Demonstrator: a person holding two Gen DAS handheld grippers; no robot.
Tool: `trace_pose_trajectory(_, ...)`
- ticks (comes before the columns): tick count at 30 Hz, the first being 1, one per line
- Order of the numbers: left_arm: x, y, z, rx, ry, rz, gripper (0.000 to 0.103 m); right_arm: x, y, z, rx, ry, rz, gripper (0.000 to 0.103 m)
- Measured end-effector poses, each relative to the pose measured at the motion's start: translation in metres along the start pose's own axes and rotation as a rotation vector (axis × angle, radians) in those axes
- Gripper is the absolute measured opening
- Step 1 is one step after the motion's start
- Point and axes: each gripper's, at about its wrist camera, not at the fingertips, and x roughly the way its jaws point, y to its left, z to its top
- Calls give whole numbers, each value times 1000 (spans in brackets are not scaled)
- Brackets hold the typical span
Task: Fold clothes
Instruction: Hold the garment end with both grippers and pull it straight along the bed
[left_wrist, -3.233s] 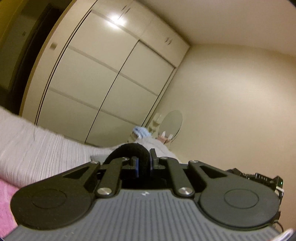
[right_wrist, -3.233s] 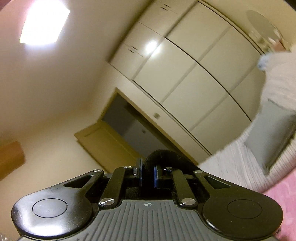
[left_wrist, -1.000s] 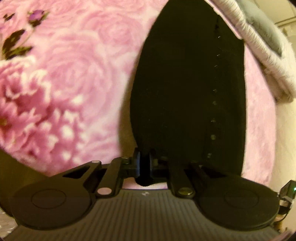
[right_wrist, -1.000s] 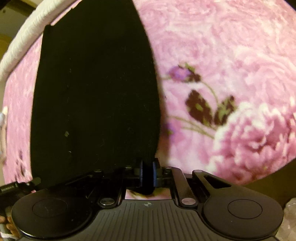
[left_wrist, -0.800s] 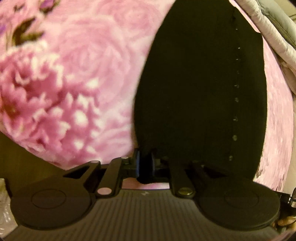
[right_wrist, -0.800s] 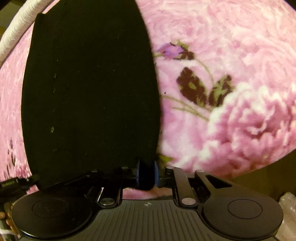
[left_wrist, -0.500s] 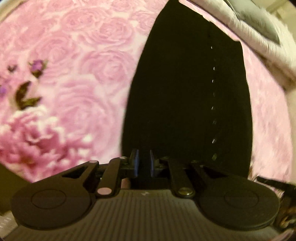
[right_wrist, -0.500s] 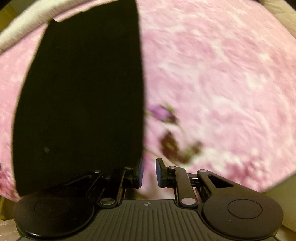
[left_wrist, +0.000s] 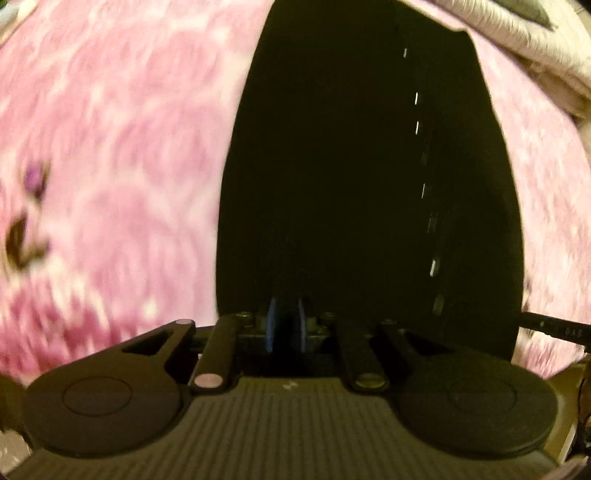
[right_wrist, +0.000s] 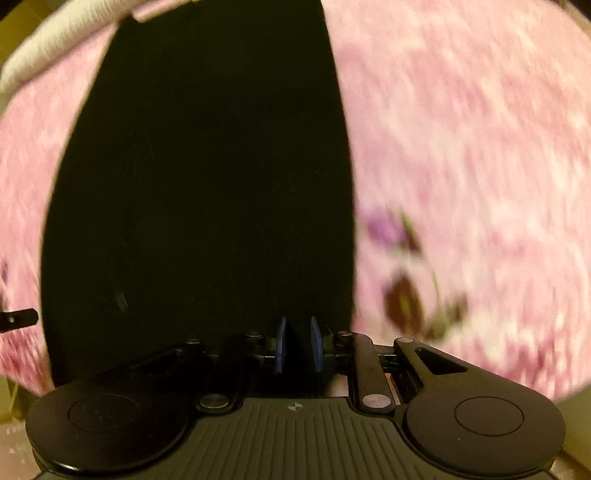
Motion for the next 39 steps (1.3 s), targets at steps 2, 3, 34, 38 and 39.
trace_pose_trajectory(2, 2, -2, 29, 22, -32, -45, 9, -2, 12, 25, -12, -55, 0, 18)
trace_pose_trajectory(3, 6, -3, 44, 33, -37, -60, 9, -1, 18, 36, -9, -72, -2, 18)
trace_pose_trajectory(34, 148, -11, 354, 189, -242, -109, 9, 154, 87, 373, 9, -310, 382, 18)
trace_pose_trajectory(38, 152, -6, 373, 171, -253, -126, 9, 172, 101, 402, 12, -291, 468, 19)
trace_pose_trajectory(39, 153, -5, 377, 166, -256, -130, 9, 177, 103, 407, 13, -286, 473, 19)
